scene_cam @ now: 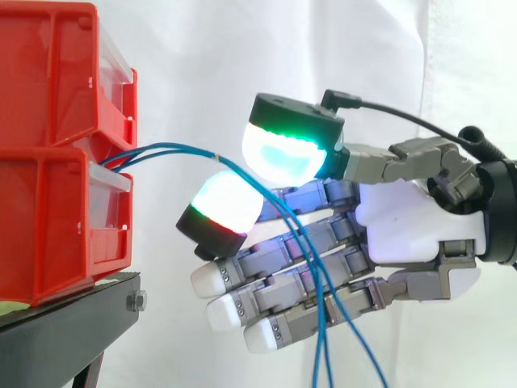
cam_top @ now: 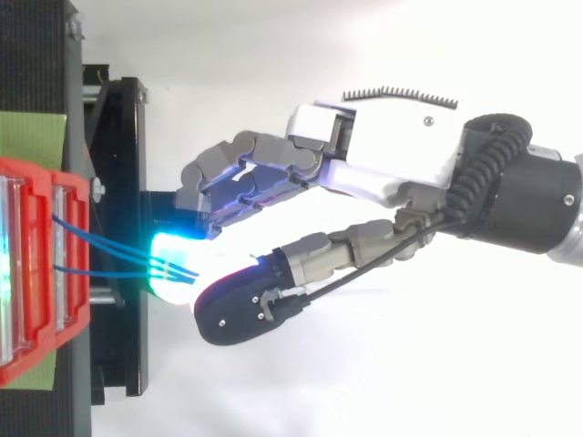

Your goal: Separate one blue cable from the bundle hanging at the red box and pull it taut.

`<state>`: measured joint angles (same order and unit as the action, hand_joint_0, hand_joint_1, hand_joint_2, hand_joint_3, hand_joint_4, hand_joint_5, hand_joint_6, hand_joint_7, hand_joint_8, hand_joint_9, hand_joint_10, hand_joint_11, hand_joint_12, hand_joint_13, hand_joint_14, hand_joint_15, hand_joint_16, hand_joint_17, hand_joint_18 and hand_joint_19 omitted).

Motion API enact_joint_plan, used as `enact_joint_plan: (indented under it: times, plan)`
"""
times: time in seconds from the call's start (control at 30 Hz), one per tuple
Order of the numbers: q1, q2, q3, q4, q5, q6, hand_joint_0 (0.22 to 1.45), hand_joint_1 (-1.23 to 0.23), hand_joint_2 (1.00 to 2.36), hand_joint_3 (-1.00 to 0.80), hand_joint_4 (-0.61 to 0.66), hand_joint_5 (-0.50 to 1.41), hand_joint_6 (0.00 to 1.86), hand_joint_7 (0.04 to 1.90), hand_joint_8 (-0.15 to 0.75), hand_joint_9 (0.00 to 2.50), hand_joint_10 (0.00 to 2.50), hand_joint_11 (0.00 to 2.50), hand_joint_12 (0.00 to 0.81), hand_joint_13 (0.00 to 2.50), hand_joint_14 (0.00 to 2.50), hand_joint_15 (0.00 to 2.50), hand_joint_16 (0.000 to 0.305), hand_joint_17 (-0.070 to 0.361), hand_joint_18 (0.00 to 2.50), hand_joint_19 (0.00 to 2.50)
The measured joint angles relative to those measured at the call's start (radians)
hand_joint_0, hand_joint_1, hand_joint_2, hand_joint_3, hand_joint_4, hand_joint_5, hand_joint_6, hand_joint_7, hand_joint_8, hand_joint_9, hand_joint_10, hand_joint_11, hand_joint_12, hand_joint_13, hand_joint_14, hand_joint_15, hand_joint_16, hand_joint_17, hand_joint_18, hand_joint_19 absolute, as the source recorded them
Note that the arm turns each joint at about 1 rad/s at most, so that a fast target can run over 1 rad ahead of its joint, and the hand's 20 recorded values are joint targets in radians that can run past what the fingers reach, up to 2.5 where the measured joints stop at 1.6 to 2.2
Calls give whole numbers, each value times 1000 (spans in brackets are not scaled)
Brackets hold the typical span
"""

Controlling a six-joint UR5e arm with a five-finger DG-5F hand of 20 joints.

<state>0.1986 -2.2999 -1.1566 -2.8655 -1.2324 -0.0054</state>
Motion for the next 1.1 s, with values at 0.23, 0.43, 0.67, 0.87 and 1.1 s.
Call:
enact_joint_plan:
  times: [0.23,0.43,0.67,0.87,1.1]
  plan:
    - [0,12,0,-3,20,-1,622,-754,1000,-490,192,-201,924,821,338,641,9,405,355,658,10,296,40,91,572,314]
    - [1,12,0,-2,31,0,568,-717,1000,-500,184,-198,914,789,349,673,9,413,363,681,10,316,42,94,593,326]
    - [0,11,0,18,59,21,570,-815,1000,-500,156,-183,888,842,347,731,9,439,358,724,13,347,42,94,651,339]
    - [0,5,-1,49,97,33,705,-835,1011,-378,9,-187,923,1025,341,780,10,492,354,757,13,346,40,91,686,356]
    - [1,-3,-2,60,100,36,758,-865,1013,-341,-14,-193,942,1095,342,825,13,564,353,788,14,373,40,91,713,372]
